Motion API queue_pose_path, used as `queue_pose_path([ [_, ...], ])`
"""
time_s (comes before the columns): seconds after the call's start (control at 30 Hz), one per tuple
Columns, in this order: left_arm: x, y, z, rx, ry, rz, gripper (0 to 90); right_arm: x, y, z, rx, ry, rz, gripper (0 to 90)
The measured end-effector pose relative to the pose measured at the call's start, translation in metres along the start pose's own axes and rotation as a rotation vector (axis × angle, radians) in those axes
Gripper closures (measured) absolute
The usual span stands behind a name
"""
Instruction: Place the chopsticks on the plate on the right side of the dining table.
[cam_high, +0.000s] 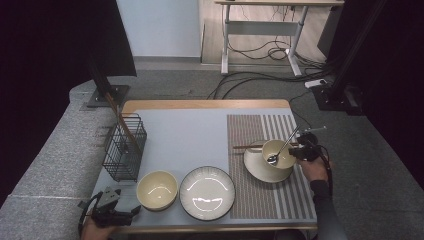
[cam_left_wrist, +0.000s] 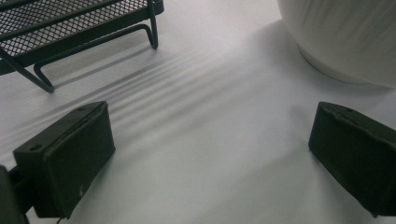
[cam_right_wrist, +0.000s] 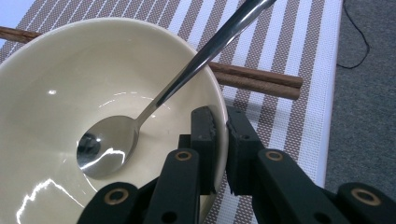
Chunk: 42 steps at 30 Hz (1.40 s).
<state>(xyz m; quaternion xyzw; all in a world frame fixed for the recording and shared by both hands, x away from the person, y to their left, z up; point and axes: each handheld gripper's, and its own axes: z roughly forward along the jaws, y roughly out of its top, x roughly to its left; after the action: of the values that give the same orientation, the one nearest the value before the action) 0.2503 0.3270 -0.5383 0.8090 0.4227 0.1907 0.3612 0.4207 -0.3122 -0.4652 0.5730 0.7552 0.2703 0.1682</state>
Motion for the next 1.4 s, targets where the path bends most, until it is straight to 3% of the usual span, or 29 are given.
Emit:
queue_pose_path([
  [0.7, 0.000, 0.000, 0.000, 0.000, 0.000, 0.000, 0.0, 0.021, 0.011, 0.010, 0.003, 0.040, -0.030, 83.4],
  [1.23, 0.000, 0.000, 0.000, 0.000, -0.001, 0.000, 0.0, 0.028, 0.016, 0.013, 0.007, 0.051, -0.045, 82.9],
  [1.4, 0.000, 0.000, 0.000, 0.000, -0.001, 0.000, 0.0, 0.023, 0.017, 0.002, -0.021, 0.070, -0.045, 69.1],
])
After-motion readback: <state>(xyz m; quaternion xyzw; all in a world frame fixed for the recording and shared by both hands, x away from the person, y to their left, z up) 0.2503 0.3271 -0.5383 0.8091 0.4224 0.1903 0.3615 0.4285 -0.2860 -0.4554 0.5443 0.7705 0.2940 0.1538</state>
